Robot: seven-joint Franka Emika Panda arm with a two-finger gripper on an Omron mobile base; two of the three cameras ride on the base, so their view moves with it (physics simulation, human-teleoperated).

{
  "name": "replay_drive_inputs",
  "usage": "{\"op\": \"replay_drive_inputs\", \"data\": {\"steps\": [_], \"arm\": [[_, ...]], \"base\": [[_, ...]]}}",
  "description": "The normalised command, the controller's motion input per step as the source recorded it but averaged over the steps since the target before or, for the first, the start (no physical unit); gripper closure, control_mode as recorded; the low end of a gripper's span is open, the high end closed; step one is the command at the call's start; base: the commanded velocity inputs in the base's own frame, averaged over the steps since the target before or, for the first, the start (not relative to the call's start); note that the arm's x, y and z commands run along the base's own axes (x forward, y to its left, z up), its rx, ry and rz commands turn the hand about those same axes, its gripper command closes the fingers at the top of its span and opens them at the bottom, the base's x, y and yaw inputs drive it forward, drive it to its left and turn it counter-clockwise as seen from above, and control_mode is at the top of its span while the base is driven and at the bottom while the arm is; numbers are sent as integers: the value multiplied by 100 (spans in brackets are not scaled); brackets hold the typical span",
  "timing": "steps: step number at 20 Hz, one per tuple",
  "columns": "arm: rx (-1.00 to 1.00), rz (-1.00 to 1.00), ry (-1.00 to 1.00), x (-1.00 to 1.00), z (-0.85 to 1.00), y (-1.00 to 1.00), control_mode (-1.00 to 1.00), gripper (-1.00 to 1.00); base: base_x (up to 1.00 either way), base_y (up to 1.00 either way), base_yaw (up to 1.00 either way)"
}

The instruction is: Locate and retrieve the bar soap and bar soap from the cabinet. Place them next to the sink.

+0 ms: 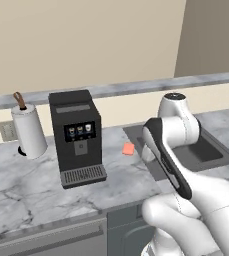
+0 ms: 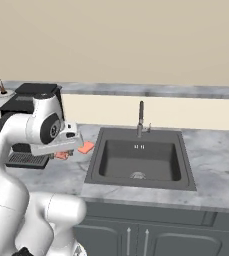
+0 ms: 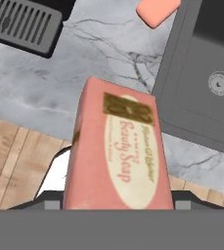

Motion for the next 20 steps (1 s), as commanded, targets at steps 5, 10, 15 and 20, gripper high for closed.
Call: {"op": "replay_drive_inputs", "data": {"steps": [5, 10, 15, 20], "arm": [[2, 0, -16, 1, -55, -5, -100, 100], [0, 0, -14, 13, -55, -2, -100, 100], [-4, 0, -5, 42, -15, 11, -100, 100], [-3, 0, 0, 46, -9, 17, -100, 100]], "base": [[0, 0, 0], [0, 0, 0], [0, 0, 0], [0, 0, 0]]}}
